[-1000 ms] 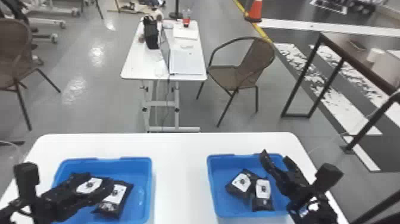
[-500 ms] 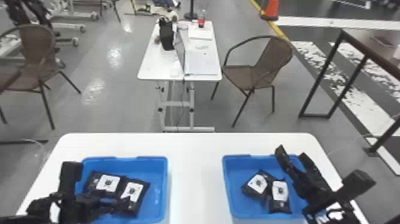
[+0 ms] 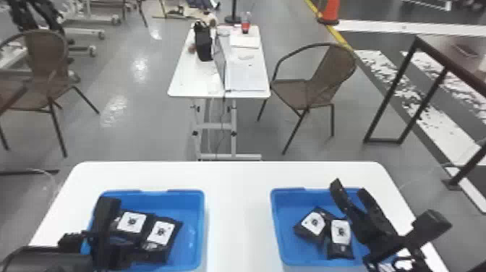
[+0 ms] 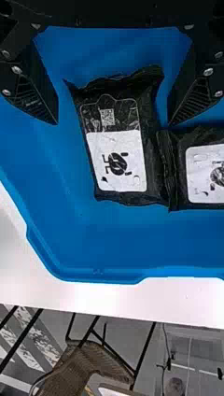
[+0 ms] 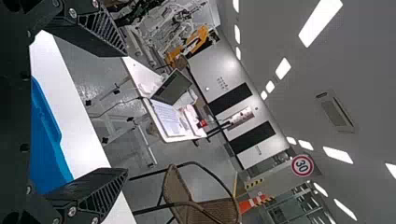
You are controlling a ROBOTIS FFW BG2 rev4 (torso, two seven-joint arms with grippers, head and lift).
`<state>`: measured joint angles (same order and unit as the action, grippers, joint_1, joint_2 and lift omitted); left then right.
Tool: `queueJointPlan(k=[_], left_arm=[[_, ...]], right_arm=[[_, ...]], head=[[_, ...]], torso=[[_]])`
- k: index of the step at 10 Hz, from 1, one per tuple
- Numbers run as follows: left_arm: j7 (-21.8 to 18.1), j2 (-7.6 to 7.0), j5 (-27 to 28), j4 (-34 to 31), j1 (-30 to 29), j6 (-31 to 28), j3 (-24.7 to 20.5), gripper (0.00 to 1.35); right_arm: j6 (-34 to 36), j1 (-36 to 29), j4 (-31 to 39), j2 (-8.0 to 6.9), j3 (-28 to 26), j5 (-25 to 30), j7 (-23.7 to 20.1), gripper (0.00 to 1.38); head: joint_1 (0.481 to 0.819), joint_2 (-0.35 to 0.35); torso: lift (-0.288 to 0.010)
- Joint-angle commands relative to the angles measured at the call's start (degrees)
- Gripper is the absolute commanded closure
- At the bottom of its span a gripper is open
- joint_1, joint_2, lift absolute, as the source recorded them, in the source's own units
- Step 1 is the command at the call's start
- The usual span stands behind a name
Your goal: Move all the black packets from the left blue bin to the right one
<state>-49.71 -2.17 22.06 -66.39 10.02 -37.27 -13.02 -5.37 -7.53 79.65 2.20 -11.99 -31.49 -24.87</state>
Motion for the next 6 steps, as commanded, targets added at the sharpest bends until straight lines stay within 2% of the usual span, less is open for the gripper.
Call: queueJointPlan(k=[1,2,3,4,5,6], left_arm=[[0.0,-0.38,-0.8,4.9,2.1,1.1,0.1,0.43],[0.3,-0.46,-0.4,5.1,2.4,1.6,0.4,0.8],[0.6,-0.46,-0.3,5.1,2.4,3.3,0.1,0.9],[0.5,-0.64,-0.4,5.1,2.2,5.3,0.1,1.07],[0.3,-1.08,-0.9,5.0,2.0,6.9,0.5,1.08],[0.2,-1.43,-2.7,4.7,1.5,8.1,1.0,1.22]], right_arm=[[0.1,-0.1,-0.2,0.0,0.4,-0.9,0.0,0.15],[0.1,-0.2,-0.1,0.0,0.5,-0.8,0.0,0.15],[0.1,-0.5,0.2,0.0,0.5,-0.4,0.0,0.15],[0.1,-1.1,0.8,0.0,0.5,0.1,0.0,0.15],[0.2,-1.6,1.6,0.0,0.6,0.8,0.0,0.15],[0.2,-2.3,2.5,0.0,0.7,1.6,0.0,0.15]], head=[[0.695,-0.07],[0.695,-0.074],[0.695,-0.074],[0.695,-0.071],[0.695,-0.07],[0.695,-0.068]], torso=[[0.0],[0.0],[0.0],[0.0],[0.0],[0.0]])
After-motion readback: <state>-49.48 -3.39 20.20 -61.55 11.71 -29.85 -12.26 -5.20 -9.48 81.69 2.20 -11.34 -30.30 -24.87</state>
